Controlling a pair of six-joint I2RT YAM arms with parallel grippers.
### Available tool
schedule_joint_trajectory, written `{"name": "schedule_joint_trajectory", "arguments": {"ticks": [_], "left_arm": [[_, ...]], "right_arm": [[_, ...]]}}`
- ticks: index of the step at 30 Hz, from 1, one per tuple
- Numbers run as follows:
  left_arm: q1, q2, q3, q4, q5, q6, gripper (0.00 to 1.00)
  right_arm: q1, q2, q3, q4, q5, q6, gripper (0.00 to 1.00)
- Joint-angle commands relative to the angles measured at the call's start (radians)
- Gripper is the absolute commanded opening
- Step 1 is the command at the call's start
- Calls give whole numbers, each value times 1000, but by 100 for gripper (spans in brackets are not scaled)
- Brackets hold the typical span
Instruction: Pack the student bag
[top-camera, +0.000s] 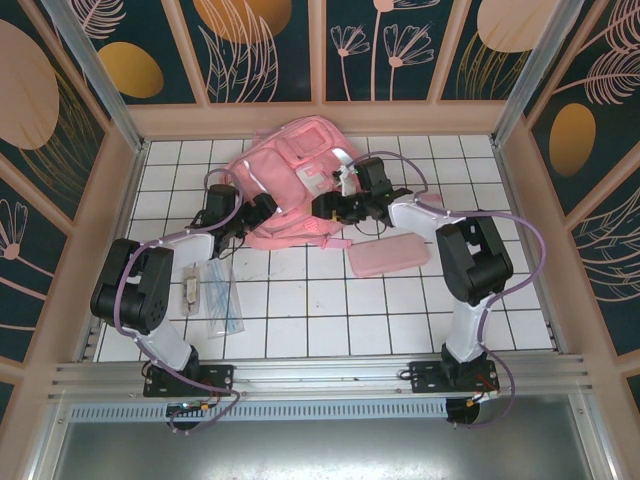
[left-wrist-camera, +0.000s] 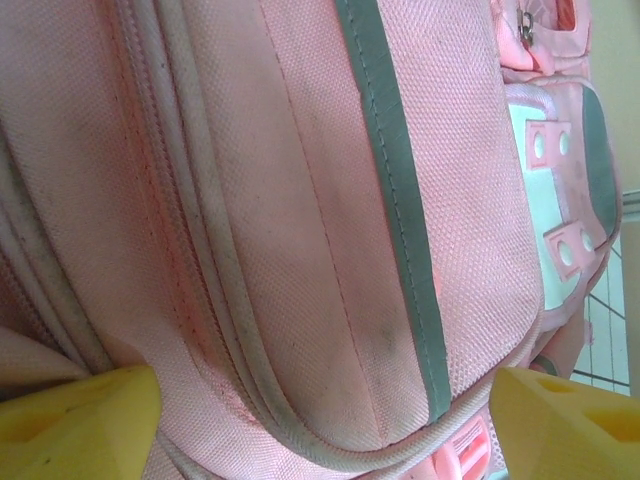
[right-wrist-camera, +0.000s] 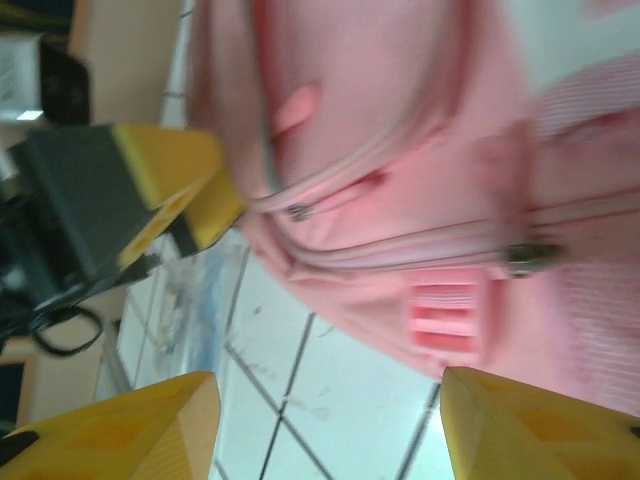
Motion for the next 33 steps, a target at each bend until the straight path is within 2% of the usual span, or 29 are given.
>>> {"name": "schedule_joint_trajectory", "arguments": {"ticks": [1,6,11,16,21,24,29,33], "left_arm": [[-4,-17,30,-93,-24,54,85],[-6,-102,84,-201,-39,93,85],[-50,-162,117,-247,-72,116,85],[-145,-134,190,-311,-154,211,82],[-207,-58,252,-346,-175,268,78],[-235,-24,282,-371,-214,280,76],[-271,73,359,-448,-240,262,74],[-273,132,396,-455,-215,162,72]], "right_arm": [[-48,-52,-19,-25,173,54,60],[-116,-51,-4,-47,326,84,59],[-157,15,62,-91,410,89,57],[-170,91,110,-63,396,114,56],[-169,199,169,-31,379,147,55],[-160,240,203,-31,361,160,45],[-138,213,155,20,352,193,18],[-112,166,86,78,339,243,11]]}}
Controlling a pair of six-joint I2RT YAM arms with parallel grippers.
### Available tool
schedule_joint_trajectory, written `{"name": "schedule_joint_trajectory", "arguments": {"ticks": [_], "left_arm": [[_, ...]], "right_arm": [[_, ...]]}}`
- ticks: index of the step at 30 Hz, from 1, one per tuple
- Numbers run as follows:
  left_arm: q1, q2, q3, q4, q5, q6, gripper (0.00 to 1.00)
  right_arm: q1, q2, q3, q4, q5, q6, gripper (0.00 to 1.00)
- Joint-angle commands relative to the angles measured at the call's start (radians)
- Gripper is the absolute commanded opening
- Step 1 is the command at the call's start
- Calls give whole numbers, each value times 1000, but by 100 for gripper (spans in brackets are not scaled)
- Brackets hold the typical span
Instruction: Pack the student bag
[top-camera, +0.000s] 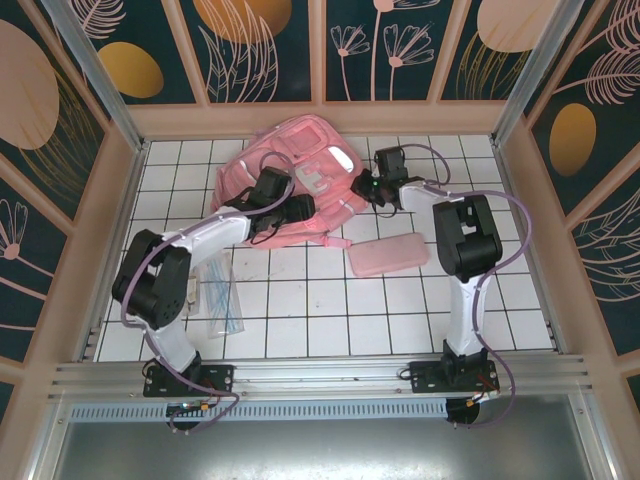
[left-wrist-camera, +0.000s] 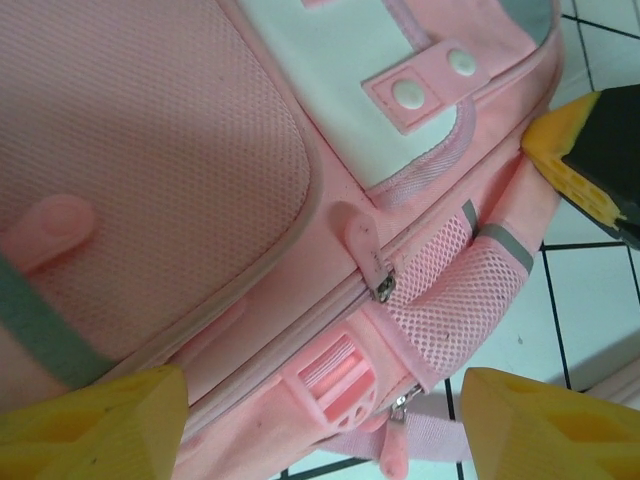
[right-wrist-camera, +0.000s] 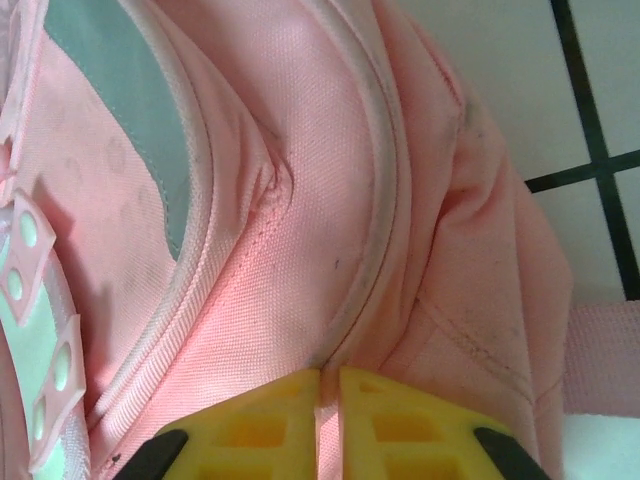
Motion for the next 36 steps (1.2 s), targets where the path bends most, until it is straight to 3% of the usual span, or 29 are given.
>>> {"name": "schedule_joint_trajectory", "arguments": {"ticks": [1,6,8,15,20,25,32,36], "left_arm": [[-4,30,12,-8,5,-108,72],[-8,46,-28,103,-63,-263,71],[-11,65,-9,99,-126,-271,70],[-13,183,81,52,-188,-253,64],[-16,246,110,1,-292,-211,60],[-15,320,172,-54,-310,-173,35],[-16,293,162,-58,-347,-150,4],[-16,224,116,-25,-332,-149,0]], "right_arm": [[46,-46,-74,42,-24,63,9],[75,-90,-154,110,-5,125,4],[78,-102,-180,142,-12,148,0],[96,-108,-211,188,-29,171,0],[104,-103,-216,204,-38,177,0],[110,-98,-226,213,-32,181,0],[109,-115,-246,209,-2,173,0],[103,-106,-245,205,24,183,0]]}}
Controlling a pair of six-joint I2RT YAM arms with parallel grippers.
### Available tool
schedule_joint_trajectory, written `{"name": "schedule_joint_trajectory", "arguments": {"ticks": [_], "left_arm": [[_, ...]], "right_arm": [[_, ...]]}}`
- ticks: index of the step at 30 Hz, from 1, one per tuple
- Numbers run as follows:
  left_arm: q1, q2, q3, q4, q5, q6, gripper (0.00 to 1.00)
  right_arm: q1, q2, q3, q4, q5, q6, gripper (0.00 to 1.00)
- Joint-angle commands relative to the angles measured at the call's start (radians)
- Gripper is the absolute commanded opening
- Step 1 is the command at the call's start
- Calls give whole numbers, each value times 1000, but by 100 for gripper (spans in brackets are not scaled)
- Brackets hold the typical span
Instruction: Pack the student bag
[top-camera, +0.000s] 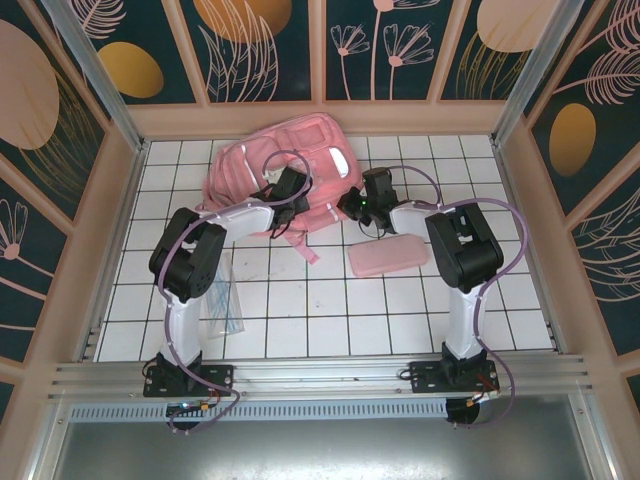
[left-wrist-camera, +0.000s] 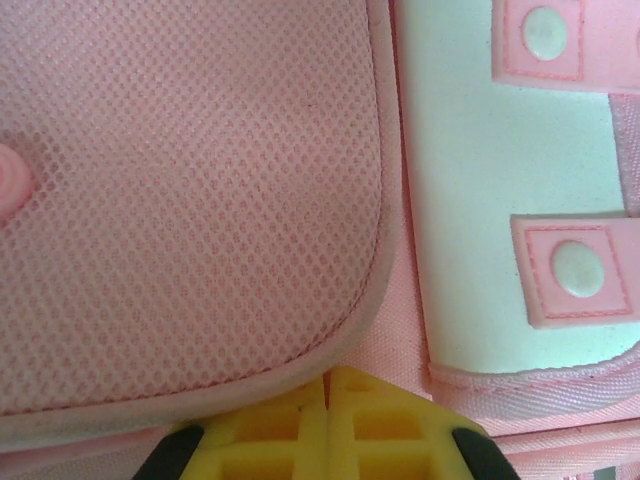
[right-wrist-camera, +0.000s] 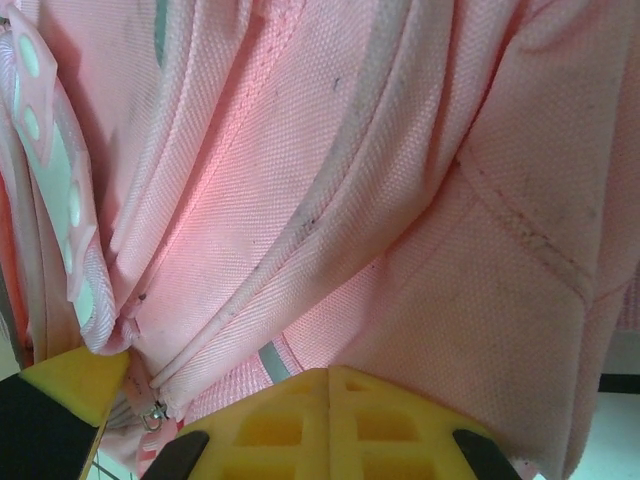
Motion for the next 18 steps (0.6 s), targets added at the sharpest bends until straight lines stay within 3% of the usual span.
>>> {"name": "schedule_joint_trajectory", "arguments": {"ticks": [1,8,14,18], "left_arm": [[4,-40,-60,-40,10,26,0],[7,-111,-164,15,4,-11,0],[57,-235,-449,268,-30,-169,0],[58,-296,-504,358,-56,-171,0]], "right_arm": [[-2,-20,-18,-9,41,15,0],[-10,8,-12,0,94,65,0],[-45,4,-88,89,90,179,0],[-46,-9,-92,98,100,185,0]]}}
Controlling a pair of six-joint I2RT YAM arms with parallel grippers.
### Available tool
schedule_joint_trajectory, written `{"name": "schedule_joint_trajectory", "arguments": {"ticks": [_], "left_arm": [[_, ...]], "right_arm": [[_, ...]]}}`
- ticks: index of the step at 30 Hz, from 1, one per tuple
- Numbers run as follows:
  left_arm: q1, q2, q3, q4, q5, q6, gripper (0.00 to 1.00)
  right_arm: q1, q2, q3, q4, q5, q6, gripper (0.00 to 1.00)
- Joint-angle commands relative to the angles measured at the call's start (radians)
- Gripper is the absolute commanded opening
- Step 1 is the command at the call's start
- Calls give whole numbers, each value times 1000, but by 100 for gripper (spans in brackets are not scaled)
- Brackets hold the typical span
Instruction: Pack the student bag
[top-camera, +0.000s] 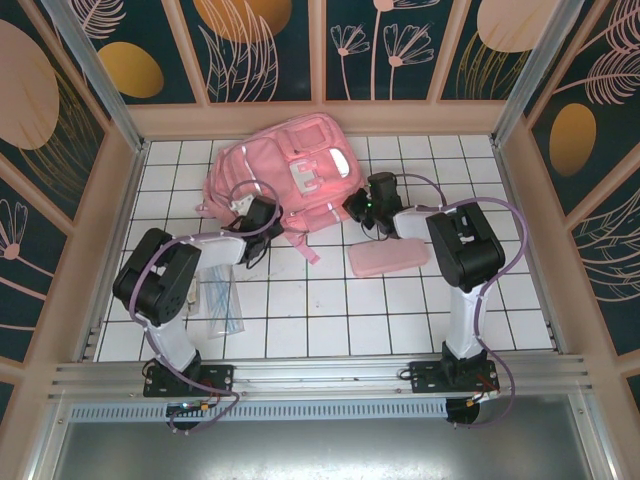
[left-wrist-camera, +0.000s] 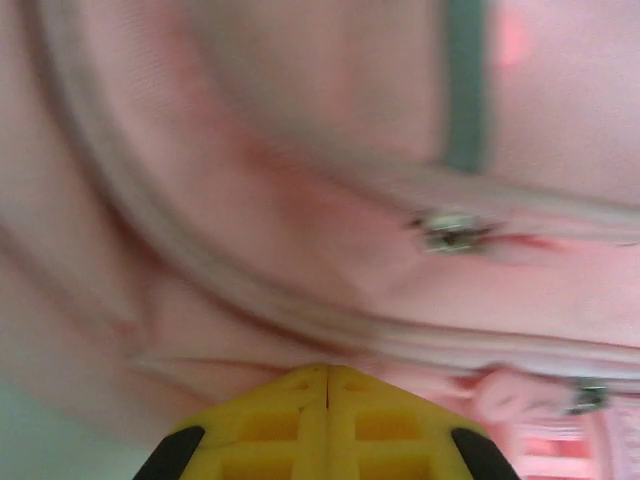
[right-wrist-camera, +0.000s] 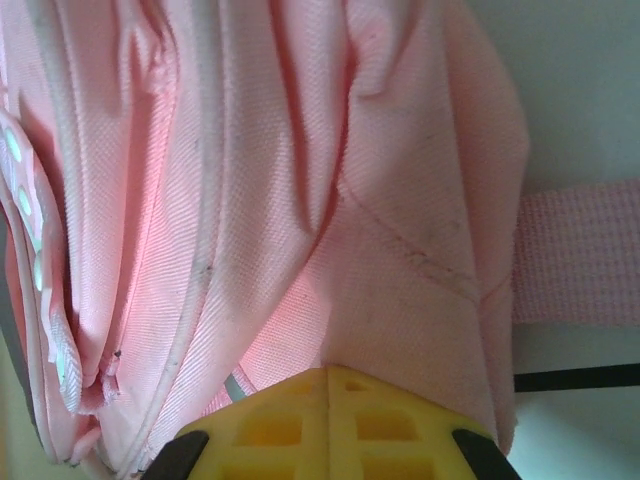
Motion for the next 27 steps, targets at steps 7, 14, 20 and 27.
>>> {"name": "schedule_joint_trajectory", "arguments": {"ticks": [7,14,20,27], "left_arm": [[38,-110,-47,180,17,60,0],[36,-24,134,15,244,364,30],[36,66,286,-245,316,460,50],[36,128,374,-440,340,407,59]], "right_arm": [[-20,-29,-8,-26,59,6,0],[-10,-15,38,-60,20,-32,1],[1,-23,68,-100,39,-68,7],[4,-27,91,-136,53,-95,14]]}}
